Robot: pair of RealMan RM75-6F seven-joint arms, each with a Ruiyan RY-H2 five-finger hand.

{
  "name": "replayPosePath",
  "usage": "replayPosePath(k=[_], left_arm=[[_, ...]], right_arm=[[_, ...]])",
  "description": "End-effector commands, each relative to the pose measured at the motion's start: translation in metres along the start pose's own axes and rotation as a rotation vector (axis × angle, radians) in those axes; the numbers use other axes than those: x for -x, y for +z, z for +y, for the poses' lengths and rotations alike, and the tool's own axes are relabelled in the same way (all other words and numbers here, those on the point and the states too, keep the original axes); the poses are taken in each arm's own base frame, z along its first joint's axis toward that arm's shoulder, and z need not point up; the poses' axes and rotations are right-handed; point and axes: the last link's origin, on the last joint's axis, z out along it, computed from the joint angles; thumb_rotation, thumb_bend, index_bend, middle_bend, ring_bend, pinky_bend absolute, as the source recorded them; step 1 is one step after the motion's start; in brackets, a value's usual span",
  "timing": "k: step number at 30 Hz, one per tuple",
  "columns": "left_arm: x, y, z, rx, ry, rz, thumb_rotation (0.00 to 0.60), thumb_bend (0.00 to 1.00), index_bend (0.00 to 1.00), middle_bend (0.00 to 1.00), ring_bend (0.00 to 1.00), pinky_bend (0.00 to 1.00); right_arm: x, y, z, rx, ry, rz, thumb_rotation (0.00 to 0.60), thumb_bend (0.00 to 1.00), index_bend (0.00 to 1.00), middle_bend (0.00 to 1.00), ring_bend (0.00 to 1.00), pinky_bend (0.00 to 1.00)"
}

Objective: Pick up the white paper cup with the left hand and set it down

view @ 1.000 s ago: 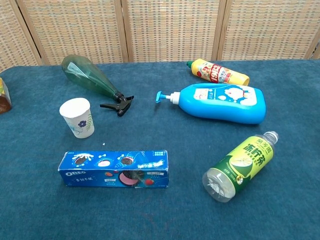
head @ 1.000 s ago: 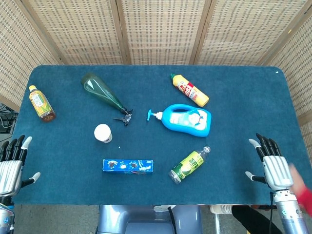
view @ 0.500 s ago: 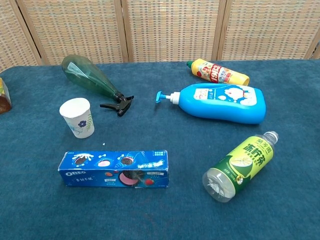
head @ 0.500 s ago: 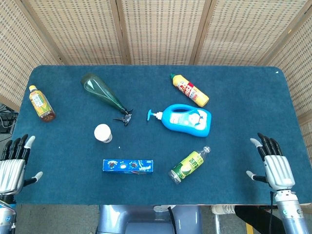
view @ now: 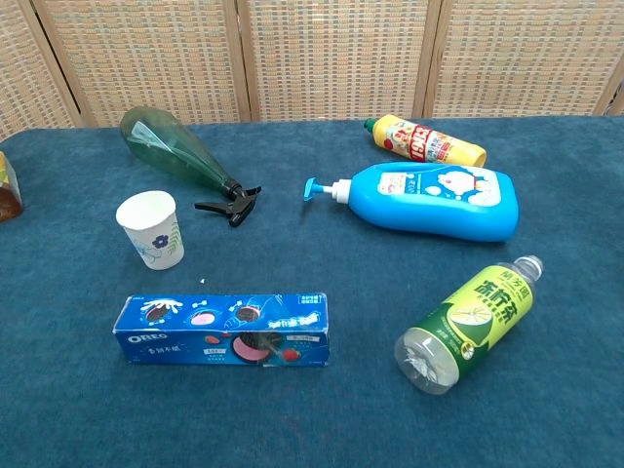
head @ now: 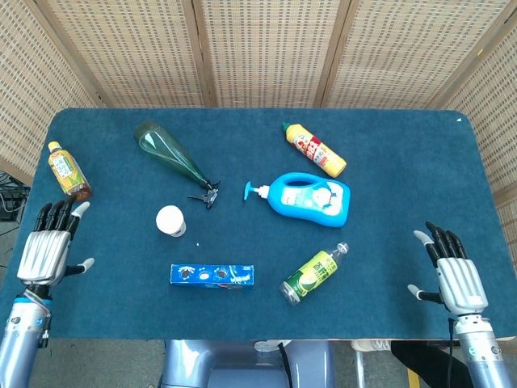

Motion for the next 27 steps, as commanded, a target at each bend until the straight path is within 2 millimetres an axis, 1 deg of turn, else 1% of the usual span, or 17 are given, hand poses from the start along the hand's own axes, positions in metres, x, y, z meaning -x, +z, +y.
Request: replayPosePath(k=[1,3,5,6,8,13,18,23,27], left_arm=[[-0.004,0.040,0.029,0.051,-0.006,-0.064,0.600,0.13,0.16,0.00,0.00,0.00],[-0.004,0.052,0.040,0.065,0.001,-0.092,0.600,0.13,0.19,0.00,0.00,0.00],[-0.002,0.062,0.051,0.077,0.013,-0.115,0.600,0.13,0.20,0.00,0.00,0.00],[0.000,0.069,0.061,0.092,0.017,-0.136,0.600,0.13,0.19,0.00,0.00,0.00],[0.003,0.077,0.075,0.102,0.020,-0.164,0.600,0.13,0.19,0.00,0.00,0.00],[0.007,0.089,0.094,0.106,0.024,-0.204,0.600,0.13,0.16,0.00,0.00,0.00],[0.013,0.097,0.107,0.101,0.021,-0.257,0.600,0.13,0.15,0.00,0.00,0.01],[0.019,0.105,0.115,0.100,0.060,-0.282,0.600,0.13,0.16,0.00,0.00,0.01],[0.025,0.110,0.125,0.099,0.074,-0.303,0.600,0.14,0.17,0.00,0.00,0.01]], right_arm=[[0.000,0.000,0.001,0.000,0.004,-0.003,0.600,0.09,0.00,0.00,0.00,0.00],[-0.001,0.001,0.001,-0.001,0.007,-0.004,0.600,0.09,0.00,0.00,0.00,0.00],[-0.002,0.001,0.001,0.000,0.011,-0.002,0.600,0.09,0.00,0.00,0.00,0.00],[-0.002,0.001,0.002,0.000,0.014,-0.001,0.600,0.09,0.00,0.00,0.00,0.00],[-0.002,0.001,0.001,-0.003,0.021,-0.001,0.600,0.09,0.00,0.00,0.00,0.00],[-0.001,0.001,0.001,-0.008,0.028,-0.006,0.600,0.09,0.00,0.00,0.00,0.00],[-0.001,0.001,0.002,-0.006,0.035,-0.007,0.600,0.09,0.00,0.00,0.00,0.00],[-0.003,0.002,0.003,-0.001,0.056,-0.006,0.600,0.09,0.00,0.00,0.00,0.00],[-0.005,0.002,0.004,0.001,0.069,-0.005,0.600,0.09,0.00,0.00,0.00,0.00]])
